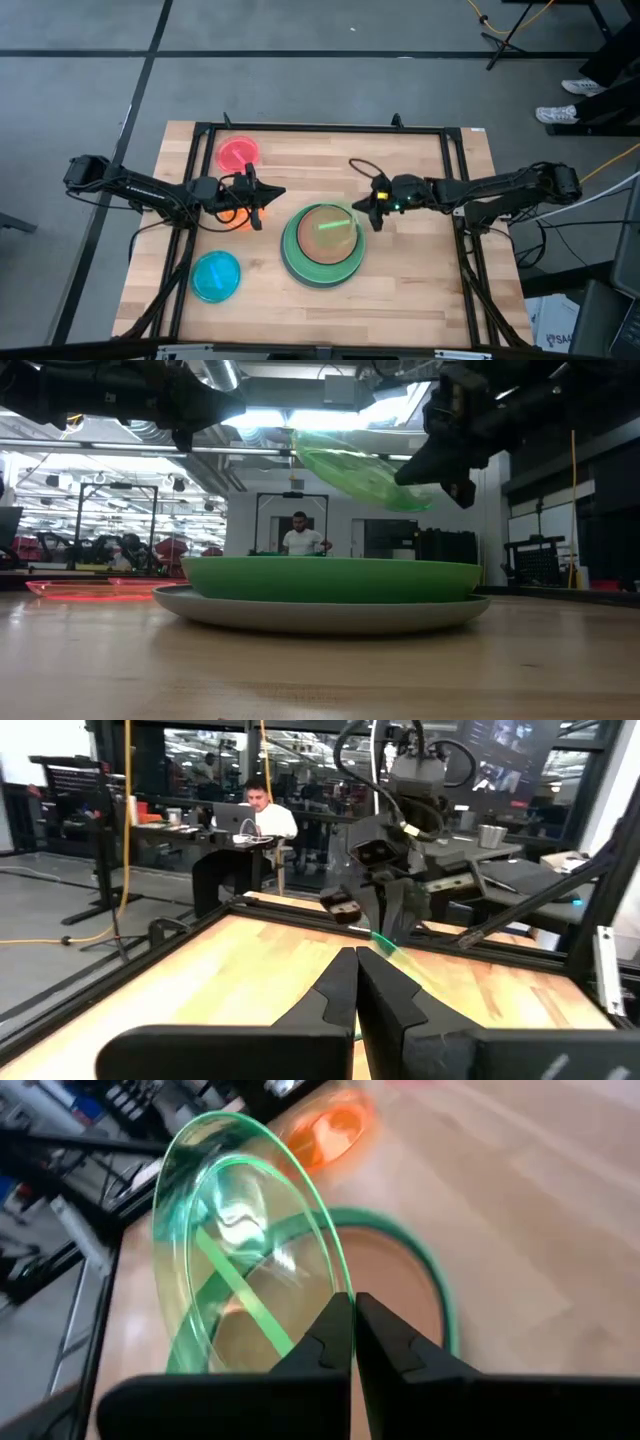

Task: Stack plastic plates
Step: Stack the light green plate on the top of the brown plate, then stack the orange plate on top of the light green plate

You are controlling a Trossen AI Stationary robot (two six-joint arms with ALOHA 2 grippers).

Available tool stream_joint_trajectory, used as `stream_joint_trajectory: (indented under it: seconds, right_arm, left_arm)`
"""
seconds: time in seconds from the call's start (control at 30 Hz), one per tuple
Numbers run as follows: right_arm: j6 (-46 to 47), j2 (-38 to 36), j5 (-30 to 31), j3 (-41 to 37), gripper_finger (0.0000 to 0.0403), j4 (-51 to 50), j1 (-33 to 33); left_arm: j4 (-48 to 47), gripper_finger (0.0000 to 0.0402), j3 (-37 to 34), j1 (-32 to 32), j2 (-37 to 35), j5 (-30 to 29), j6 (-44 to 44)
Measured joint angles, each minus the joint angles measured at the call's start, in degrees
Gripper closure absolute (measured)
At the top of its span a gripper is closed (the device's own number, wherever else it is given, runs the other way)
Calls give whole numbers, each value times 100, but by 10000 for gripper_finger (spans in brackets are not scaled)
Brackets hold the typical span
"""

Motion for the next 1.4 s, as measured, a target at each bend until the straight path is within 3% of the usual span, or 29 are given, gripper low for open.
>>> stream_joint_trajectory:
  seconds: [0.23, 0.67, 1.0, 1.4]
  right_arm:
    - [-143, 28, 62, 1, 400, 36, -82]
    - [-162, 1177, -126, 5, 400, 587, -81]
    - [-766, 1777, -342, 2, 398, 1298, -81]
    - [-1121, 1772, -598, 32, 290, 1269, -81]
  left_arm:
    - [18, 401, 0, 2, 0, -51, 2]
    - [14, 401, 0, -2, 0, -45, 1]
    - [-161, 401, 0, -28, 0, 2, -272]
    - [-158, 401, 0, -56, 0, 1, -78]
